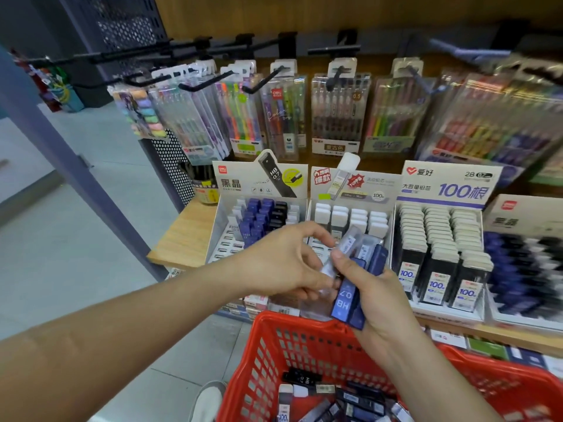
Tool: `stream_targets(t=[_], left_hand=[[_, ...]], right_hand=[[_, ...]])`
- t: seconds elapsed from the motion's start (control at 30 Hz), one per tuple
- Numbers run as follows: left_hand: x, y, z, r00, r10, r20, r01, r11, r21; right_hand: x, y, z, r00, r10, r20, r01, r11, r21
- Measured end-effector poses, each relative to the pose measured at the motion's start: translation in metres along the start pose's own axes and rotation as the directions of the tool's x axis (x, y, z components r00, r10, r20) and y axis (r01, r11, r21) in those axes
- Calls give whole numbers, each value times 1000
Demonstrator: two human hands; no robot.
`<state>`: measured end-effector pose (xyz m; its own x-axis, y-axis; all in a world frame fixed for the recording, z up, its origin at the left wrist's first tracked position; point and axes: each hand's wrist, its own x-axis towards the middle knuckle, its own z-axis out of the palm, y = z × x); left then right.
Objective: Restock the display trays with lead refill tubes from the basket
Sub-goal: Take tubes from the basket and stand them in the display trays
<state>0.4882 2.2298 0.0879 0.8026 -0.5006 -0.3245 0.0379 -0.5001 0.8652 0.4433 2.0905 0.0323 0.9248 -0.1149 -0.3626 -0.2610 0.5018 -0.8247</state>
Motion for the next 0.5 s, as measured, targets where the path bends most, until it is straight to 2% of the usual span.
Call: stream_targets(t=[0.07, 0.17, 0.23, 0.3, 0.37, 0.4, 0.43, 0.5], left_hand=[[1, -6, -8, 999, 13, -46, -11, 998, 54], [4, -17, -20, 984, 140, -108, -102, 947, 304], [3, -22, -23, 943, 302, -141, -193, 839, 510], [1, -26, -30, 858, 503, -108, -297, 656, 694], [1, -31, -37, 775, 629, -67, -353, 518, 779], [2, -32, -39, 757, 647, -86, -358, 522, 775], [3, -32, -40, 766, 629, -134, -347, 580, 737], [1, -22, -38, 834, 485, -263, -277, 781, 560]], right_hand=[[1, -5, -3, 999, -3, -47, 4, 999, 33], [3, -13, -9, 997, 55, -56, -48, 993, 110], [4, -19, -12, 994, 110, -18, -108, 988, 111], [2, -24, -14, 985, 163, 65, -167, 983, 78], [0, -26, -14, 973, 181, 140, -183, 983, 0], [-2, -26, -14, 973, 171, 156, -167, 985, -45], [-3, -25, -13, 976, 155, 156, -144, 986, -79], [-3, -22, -11, 985, 115, 127, -99, 987, -126]])
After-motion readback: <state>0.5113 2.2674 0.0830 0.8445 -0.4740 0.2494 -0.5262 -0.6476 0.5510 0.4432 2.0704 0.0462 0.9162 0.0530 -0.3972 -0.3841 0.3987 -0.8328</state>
